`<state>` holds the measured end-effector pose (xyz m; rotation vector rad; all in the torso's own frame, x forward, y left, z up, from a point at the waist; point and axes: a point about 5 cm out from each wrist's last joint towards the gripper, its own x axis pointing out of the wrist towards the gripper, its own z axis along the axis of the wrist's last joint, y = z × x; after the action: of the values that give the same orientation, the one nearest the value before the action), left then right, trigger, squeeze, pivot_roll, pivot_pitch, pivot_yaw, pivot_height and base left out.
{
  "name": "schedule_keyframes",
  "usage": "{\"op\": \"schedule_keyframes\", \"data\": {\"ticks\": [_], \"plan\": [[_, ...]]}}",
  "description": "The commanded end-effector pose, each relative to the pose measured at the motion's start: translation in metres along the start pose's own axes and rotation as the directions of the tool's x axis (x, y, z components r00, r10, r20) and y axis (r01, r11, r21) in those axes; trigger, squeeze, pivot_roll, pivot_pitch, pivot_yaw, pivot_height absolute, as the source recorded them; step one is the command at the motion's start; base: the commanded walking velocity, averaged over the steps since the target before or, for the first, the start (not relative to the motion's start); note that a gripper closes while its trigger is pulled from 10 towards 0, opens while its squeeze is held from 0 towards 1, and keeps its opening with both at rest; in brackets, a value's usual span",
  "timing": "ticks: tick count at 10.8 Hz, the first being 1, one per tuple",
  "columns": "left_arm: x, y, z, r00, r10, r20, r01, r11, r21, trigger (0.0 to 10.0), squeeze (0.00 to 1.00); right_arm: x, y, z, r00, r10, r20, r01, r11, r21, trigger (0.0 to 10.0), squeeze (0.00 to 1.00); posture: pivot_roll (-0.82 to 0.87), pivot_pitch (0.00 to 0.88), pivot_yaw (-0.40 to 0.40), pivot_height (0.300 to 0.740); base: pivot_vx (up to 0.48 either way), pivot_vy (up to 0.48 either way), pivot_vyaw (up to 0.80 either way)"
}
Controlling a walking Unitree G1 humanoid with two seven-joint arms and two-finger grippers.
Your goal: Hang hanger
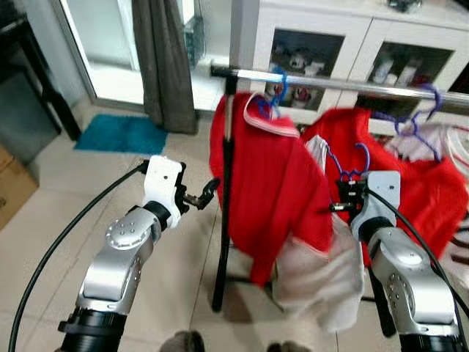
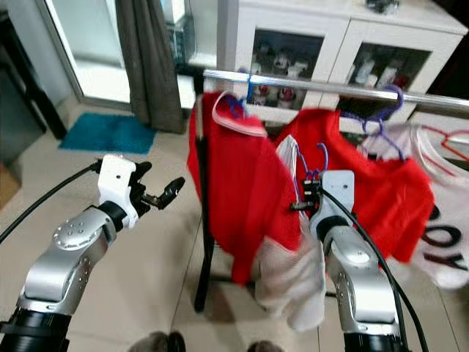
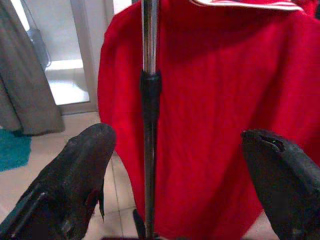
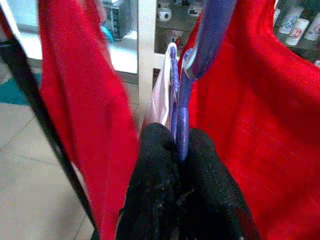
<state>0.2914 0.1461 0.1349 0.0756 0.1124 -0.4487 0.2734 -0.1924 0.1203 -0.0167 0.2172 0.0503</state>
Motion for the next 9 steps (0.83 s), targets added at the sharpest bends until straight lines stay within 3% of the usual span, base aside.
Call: {"op": "schedule_keyframes", "data": {"ticks": [1,5,9], "plan": [[0.0019,-0.0001,0.0005,1.0,-0.004,-0.005,0.004,1.0,0.008,10.0,0.0,-0.0003,-0.0014,0.0042,1.0,-0.01,0.015,0.01,1.0,-0.015,0.0,0.0,-0.18,0.0,-0.02,0.74,-0.274,0.0,0.0],[0.002,0.0004,-0.0002,1.0,0.002,-0.005,-0.002,1.0,0.008,10.0,0.0,0.001,-0.0016,0.0065,1.0,-0.003,0.022,0.004,0.999,-0.033,0.0,0.0,-0.18,0.0,-0.028,0.74,-0.263,0.0,0.0],[0.0019,0.0028,-0.0011,1.0,0.026,0.001,-0.026,0.999,-0.021,10.0,0.0,0.0023,0.0036,0.0055,1.0,0.009,0.022,-0.008,1.0,-0.03,0.0,0.0,-0.17,0.0,-0.027,0.74,0.0,0.0,0.0]]}}
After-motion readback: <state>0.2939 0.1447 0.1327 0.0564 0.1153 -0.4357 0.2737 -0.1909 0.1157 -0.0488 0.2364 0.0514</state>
